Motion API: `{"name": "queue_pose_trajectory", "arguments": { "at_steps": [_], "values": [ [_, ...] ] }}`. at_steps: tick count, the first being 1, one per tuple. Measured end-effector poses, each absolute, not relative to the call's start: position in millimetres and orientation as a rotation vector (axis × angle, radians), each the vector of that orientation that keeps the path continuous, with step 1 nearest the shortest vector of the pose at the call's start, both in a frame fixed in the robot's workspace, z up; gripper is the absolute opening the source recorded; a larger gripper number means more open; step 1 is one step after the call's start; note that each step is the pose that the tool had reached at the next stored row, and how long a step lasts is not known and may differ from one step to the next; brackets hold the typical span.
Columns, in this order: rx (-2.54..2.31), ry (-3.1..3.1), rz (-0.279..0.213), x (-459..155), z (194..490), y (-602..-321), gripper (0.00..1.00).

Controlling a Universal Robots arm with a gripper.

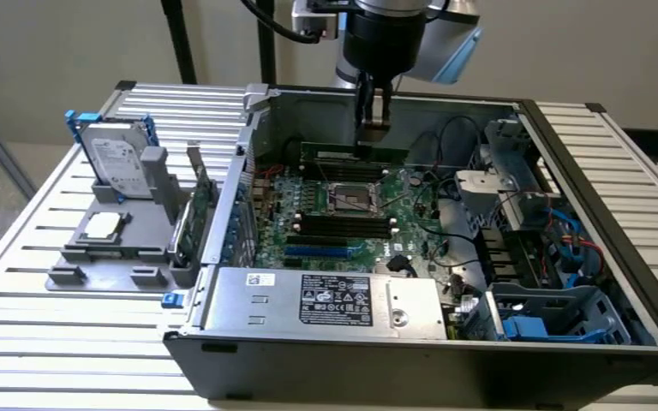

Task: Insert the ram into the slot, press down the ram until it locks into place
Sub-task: 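Insert the ram into the slot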

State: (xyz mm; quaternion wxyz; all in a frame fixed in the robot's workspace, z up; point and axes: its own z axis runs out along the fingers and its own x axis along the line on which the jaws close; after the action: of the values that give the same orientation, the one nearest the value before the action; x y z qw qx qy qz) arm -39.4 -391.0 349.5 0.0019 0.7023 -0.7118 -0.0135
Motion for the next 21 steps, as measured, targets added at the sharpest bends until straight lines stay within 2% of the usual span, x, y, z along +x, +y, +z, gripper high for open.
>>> {"name": "queue_pose_trajectory", "arguments": {
  "at_steps": [21],
  "values": [
    [2.199, -2.239, -0.042, -35, 311, -399, 0.13]
  ]
}}
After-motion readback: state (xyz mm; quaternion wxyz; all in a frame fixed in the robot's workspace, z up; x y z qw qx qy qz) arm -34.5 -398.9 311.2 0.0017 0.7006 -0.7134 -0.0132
